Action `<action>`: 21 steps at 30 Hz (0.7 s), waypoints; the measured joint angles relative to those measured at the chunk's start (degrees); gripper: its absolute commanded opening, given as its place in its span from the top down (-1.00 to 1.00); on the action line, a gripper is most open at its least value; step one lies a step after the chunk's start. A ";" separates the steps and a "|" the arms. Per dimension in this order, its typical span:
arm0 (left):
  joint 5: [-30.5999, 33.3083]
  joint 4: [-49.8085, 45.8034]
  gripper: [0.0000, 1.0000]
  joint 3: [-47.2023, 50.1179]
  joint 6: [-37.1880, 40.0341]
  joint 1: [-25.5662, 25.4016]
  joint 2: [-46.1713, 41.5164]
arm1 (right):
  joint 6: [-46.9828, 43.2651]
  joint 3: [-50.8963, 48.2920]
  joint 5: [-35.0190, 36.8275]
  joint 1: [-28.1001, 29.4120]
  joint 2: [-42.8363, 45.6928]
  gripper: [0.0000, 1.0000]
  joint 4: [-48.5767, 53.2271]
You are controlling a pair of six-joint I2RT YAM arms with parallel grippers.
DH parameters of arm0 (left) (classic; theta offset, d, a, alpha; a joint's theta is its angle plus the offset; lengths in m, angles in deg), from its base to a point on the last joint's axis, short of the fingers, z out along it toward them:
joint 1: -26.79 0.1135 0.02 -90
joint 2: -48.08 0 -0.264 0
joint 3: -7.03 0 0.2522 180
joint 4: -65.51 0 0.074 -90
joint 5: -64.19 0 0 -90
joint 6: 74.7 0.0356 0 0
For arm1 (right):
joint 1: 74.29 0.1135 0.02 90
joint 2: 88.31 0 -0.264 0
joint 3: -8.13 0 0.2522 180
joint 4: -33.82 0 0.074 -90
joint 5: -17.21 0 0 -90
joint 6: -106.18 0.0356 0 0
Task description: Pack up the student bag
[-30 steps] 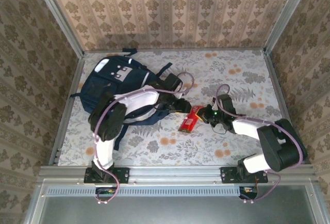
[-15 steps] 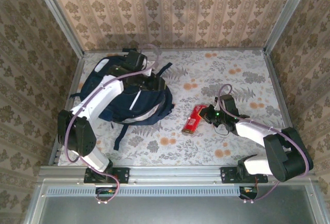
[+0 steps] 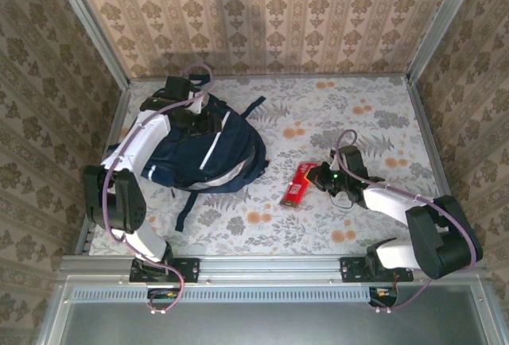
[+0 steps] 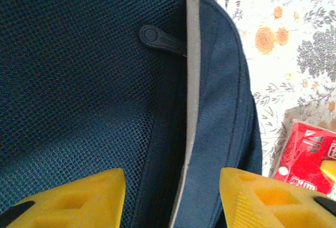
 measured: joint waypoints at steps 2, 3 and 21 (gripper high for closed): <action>-0.57 0.26 -0.03 0.44 0.00 0.13 0.46 | 0.00 0.00 -0.17 0.00 -0.07 1.00 -0.07; -0.98 0.46 -0.03 0.72 -0.02 0.13 0.66 | -0.02 0.00 -0.22 0.00 -0.13 1.00 -0.07; -8.00 3.58 0.39 2.78 0.07 -2.75 4.11 | 0.57 -0.50 -2.67 0.00 -4.24 1.00 -4.70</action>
